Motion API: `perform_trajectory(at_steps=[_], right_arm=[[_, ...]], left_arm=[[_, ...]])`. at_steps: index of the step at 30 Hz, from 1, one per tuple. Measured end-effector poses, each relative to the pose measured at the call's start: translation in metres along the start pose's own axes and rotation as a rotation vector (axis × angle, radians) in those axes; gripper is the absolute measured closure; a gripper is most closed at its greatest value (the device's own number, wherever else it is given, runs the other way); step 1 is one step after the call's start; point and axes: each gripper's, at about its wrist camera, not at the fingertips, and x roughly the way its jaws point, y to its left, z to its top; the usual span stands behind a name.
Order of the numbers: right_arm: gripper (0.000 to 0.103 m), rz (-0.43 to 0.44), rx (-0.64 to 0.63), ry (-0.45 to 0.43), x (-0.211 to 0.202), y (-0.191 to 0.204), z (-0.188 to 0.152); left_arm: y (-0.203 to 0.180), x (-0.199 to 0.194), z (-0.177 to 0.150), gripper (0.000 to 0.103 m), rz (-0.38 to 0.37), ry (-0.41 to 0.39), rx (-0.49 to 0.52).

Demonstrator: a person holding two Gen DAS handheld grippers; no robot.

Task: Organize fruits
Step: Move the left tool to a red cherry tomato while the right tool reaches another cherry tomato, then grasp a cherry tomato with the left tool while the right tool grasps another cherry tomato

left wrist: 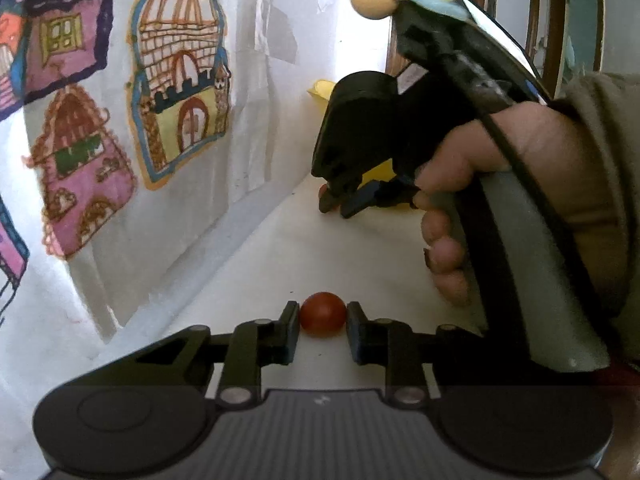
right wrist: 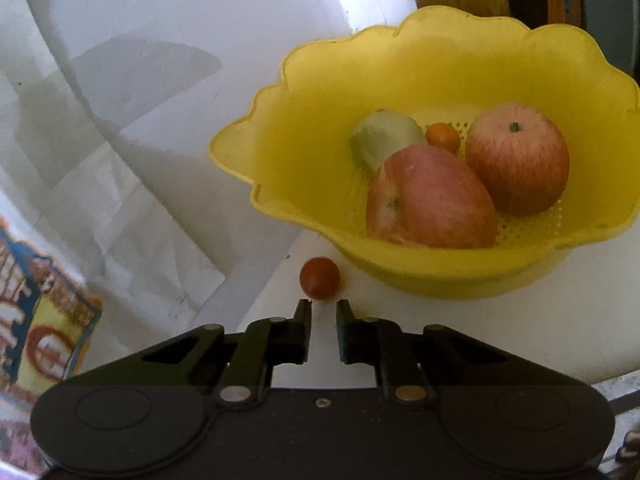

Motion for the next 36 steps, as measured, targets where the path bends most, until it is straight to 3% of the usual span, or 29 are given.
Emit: perform_trajectory(at_steps=[10,16,19,29,33,36], right_arm=[[0.089,0.068,-0.048,0.038,-0.038,-0.016,-0.013],[0.069,0.086,-0.029,-0.002,-0.041,-0.015,-0.011],[0.068,0.058,0.017,-0.025,-0.034,-0.006,-0.004],[0.069,-0.031,0.168,-0.087,-0.004,0.005,-0.006],[0.081,-0.048,0.175,-0.106,0.004,0.006,-0.005],[0.082,-0.034,0.188,-0.115,0.005,0.002,-0.006]], left_arm=[[0.002,-0.018,-0.004,0.077,0.003,-0.005,-0.053],[0.001,-0.035,-0.002,0.076,0.013,-0.026,-0.074],[0.002,-0.04,-0.004,0.076,0.028,-0.028,-0.09],[0.027,-0.062,-0.012,0.076,0.041,-0.06,-0.163],[0.033,-0.069,-0.017,0.076,0.037,-0.068,-0.169],[0.033,-0.076,-0.021,0.076,0.034,-0.068,-0.176]])
